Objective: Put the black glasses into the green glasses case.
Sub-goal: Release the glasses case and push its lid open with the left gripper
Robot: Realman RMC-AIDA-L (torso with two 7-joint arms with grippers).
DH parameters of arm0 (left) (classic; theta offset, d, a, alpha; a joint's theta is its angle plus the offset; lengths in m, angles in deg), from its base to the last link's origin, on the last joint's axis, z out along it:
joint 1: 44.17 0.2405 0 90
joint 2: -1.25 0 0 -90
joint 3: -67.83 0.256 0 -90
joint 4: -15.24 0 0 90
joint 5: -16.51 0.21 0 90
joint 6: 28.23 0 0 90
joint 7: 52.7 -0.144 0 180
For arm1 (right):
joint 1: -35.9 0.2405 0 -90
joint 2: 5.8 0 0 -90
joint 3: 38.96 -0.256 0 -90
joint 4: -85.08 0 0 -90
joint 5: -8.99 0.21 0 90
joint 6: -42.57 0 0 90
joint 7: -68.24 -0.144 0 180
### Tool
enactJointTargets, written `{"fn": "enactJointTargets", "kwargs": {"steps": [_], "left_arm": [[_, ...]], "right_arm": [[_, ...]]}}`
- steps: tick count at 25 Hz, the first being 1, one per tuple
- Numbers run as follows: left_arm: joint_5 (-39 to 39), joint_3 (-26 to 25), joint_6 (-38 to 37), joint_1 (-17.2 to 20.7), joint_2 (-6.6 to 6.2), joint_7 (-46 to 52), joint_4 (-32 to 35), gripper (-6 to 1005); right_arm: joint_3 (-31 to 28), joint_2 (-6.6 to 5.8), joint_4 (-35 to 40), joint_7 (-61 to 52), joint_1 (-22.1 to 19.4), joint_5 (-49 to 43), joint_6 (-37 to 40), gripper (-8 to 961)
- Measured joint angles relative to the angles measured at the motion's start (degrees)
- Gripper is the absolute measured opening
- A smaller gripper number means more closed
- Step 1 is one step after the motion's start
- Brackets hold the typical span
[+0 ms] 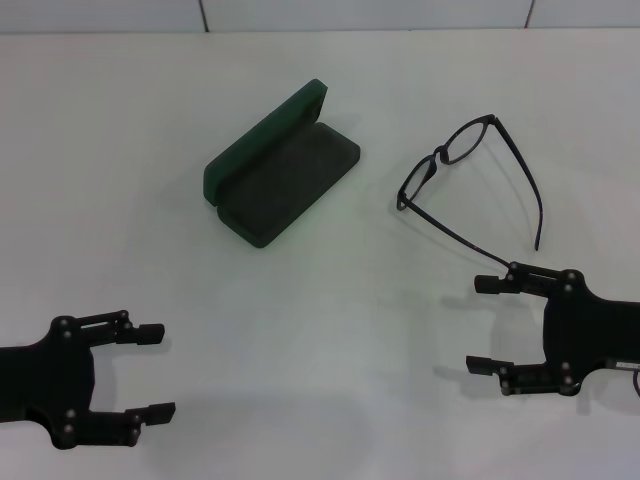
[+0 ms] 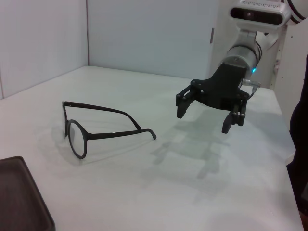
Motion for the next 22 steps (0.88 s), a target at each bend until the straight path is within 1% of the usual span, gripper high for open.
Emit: {"fn": "enactJointTargets", "kwargs": {"steps": [16,19,21,22], "left_arm": [[-0.06,-0.49,0.15,-0.18,0.28,1.10,-0.08,811],[-0.26,-4.24,0.16,-0.93,0.86,5.58,-0.31,811],[-0.35,-6.56,0.12,-1.65,1.15,10.58,-0.41,810],[-0.36,-7.50,0.11,-2.15,1.27,14.57,-0.41,810]], "right_arm": [[-0.03,0.06,-0.17,-0.41,0.00,0.00,-0.08,818],[-0.26,0.06,-0.06,-1.55,0.00,0.00,-0.13,818],[-0.34,0.06,0.08,-1.87,0.00,0.01,-0.14,818],[-0.37,0.06,0.11,-1.90,0.00,0.00,-0.15,818]]}}
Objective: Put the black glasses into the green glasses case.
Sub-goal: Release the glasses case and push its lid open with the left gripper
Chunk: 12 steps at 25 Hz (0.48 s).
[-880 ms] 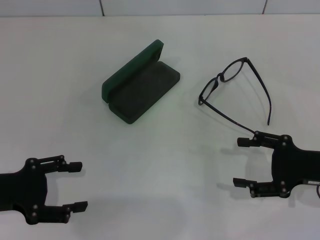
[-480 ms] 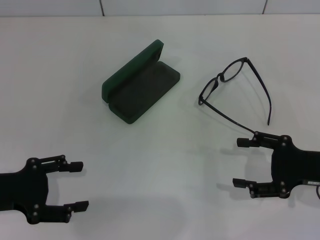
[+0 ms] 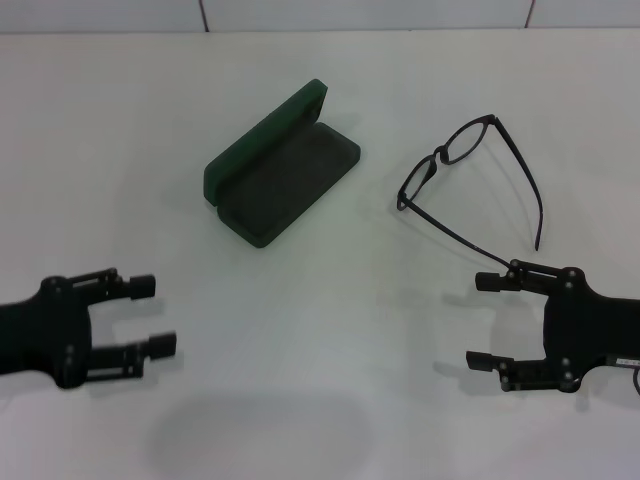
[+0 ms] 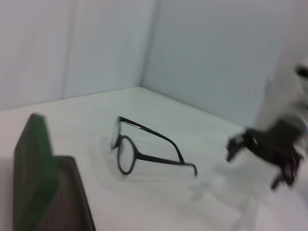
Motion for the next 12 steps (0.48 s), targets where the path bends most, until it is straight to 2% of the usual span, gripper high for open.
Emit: {"fn": "enactJointTargets", "kwargs": {"steps": [3,4,12], "left_arm": [[-0.04,-0.98,0.30,-1.89,0.02,12.83,-0.25,809],[-0.11,-1.15,0.63,-3.47,-0.26,20.08,-0.88,808],[-0.40,-1.27,2.86,-8.54,-1.39,33.61,-0.06,803]], "right_arm": [[0.06,0.00,-0.01,-0.03,0.00,0.00,-0.02,818],[0.19,0.00,-0.02,-0.07,0.00,0.00,-0.03,818],[0.40,0.08,-0.18,-0.16,0.00,0.00,-0.07,817]]}}
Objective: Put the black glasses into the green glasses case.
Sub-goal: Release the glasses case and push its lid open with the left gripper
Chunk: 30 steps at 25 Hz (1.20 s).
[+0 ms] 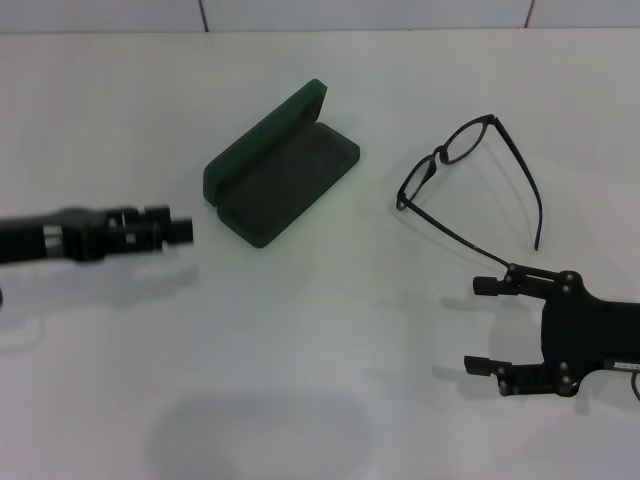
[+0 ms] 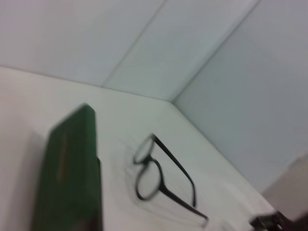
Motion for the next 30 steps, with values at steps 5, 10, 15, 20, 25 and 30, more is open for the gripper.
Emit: {"fn": "enactJointTargets", "kwargs": {"steps": [5,10,15,20,25,30], "left_arm": [[2.92,0.59,1.86,-4.20,-0.58,7.24,7.88,802],[11.92,2.96,2.67,-11.47,-0.33,13.34,14.54,802],[20.55,10.68,8.89,-16.70,-0.07,19.92,17.05,801],[24.31,18.46,16.35,-19.87,0.27,24.54,16.80,801],[25.05,22.91,19.08,-20.67,0.89,25.31,15.93,800],[25.90,23.85,20.95,-22.48,1.41,24.95,12.63,800]], "right_arm": [[0.65,0.01,-0.04,-0.02,-0.04,0.00,-0.02,817],[0.67,0.00,-0.18,-0.04,-0.09,0.00,-0.08,817],[0.64,0.21,0.18,-0.05,-0.52,0.01,-0.68,817],[0.24,0.42,0.37,-1.11,-1.34,0.00,-2.23,817],[0.11,0.42,0.45,-2.04,-1.68,0.13,-3.36,817],[0.03,0.17,1.14,-2.11,-2.46,0.42,-3.37,817]]}}
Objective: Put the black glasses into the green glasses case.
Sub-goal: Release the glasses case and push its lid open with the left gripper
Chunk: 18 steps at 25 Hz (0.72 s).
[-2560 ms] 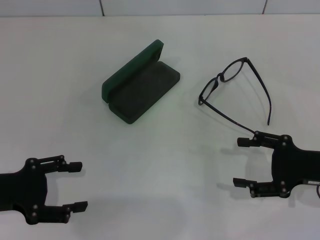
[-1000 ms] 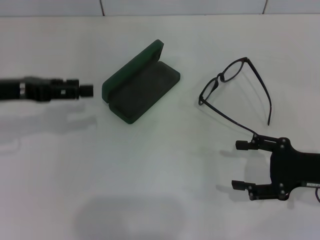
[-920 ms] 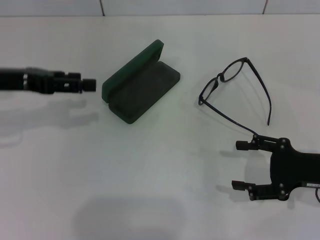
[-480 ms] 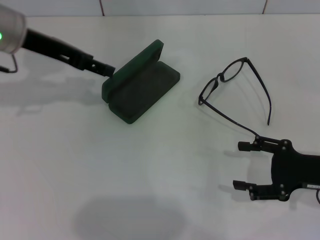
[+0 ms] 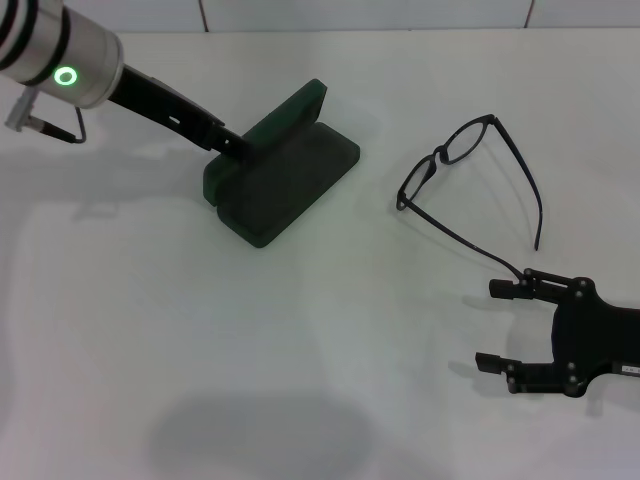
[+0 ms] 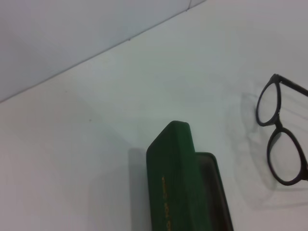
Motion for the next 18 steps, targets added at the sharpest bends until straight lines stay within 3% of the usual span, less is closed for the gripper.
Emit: {"fn": "enactJointTargets", "kwargs": {"steps": [16,18], "left_arm": [[4.49,4.08,6.10,-0.29,1.72,-0.07,-2.06,798],[4.54,4.20,6.24,-0.29,1.72,-0.21,-2.19,753]], "right_arm": [[0.02,-0.08,0.00,-0.05,0.13,0.11,-0.01,817],[0.02,-0.09,0.00,-0.05,0.14,0.11,-0.02,817]]}}
